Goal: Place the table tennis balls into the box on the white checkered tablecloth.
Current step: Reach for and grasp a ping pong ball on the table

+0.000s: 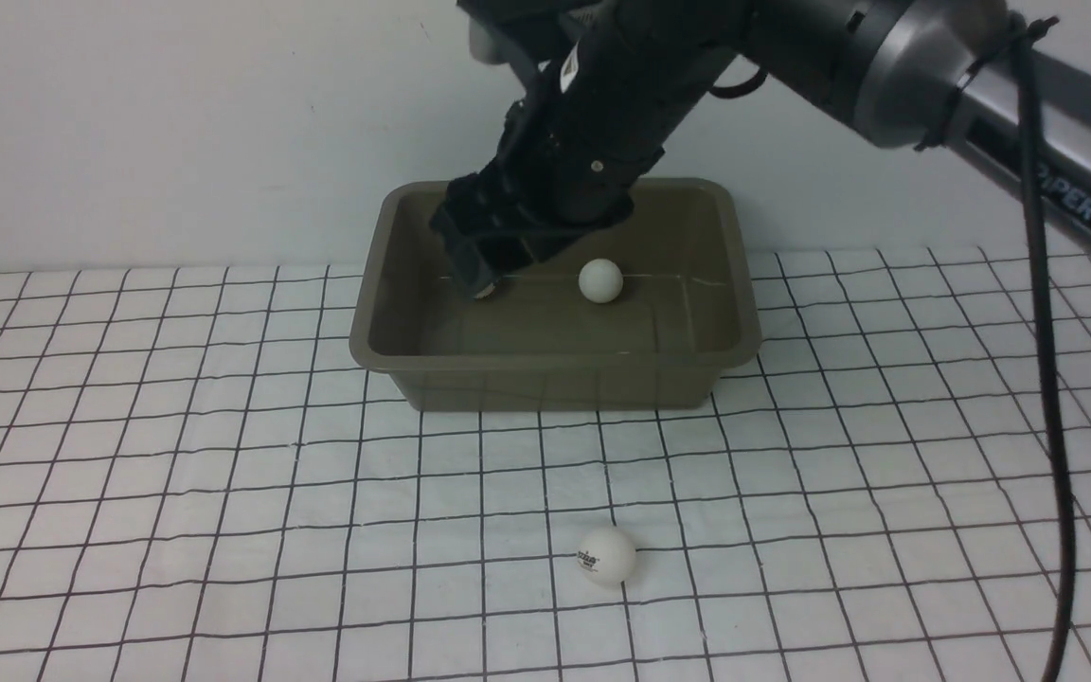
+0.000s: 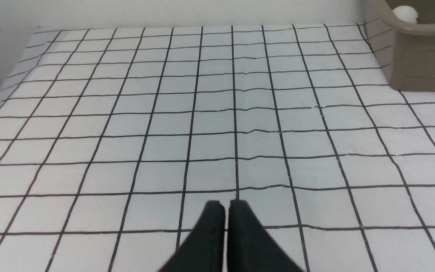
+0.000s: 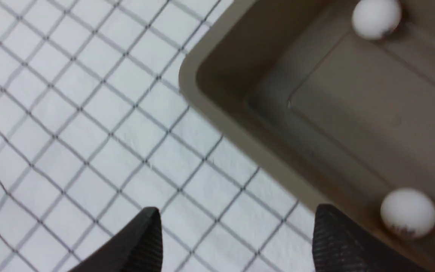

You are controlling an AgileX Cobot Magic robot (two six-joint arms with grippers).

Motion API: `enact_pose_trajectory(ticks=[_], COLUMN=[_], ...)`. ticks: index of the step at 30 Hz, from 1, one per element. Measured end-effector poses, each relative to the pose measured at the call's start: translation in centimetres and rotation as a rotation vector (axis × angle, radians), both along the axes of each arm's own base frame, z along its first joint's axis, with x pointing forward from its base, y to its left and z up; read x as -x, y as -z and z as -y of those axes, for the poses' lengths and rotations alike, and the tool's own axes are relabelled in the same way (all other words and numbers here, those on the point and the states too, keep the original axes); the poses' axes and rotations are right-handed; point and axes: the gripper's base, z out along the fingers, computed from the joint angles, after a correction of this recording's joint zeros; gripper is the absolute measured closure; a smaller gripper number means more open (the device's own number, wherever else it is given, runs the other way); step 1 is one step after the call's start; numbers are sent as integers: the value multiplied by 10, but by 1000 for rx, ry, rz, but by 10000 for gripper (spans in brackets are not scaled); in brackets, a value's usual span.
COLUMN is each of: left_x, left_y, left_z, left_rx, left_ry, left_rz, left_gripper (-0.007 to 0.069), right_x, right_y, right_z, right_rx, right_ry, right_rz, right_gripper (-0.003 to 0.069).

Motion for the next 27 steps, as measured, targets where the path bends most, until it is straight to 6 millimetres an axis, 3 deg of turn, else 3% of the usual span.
enact_pose_trajectory(ticks=[6,12,27], left_x=[0,0,0], left_y=[0,0,0], left_z=[0,0,0], left_rx=[0,0,0], left_ry=[0,0,0], left_rz=[-1,-1,-1], left_gripper=[629,629,629], right_x=[29,42,44], right_y=[44,87,118], right_z=[15,29,6], right_rx=[150,283,308], right_ry=[-4,21,92], right_rz=[-137,-227,-179], right_gripper=[179,179,179])
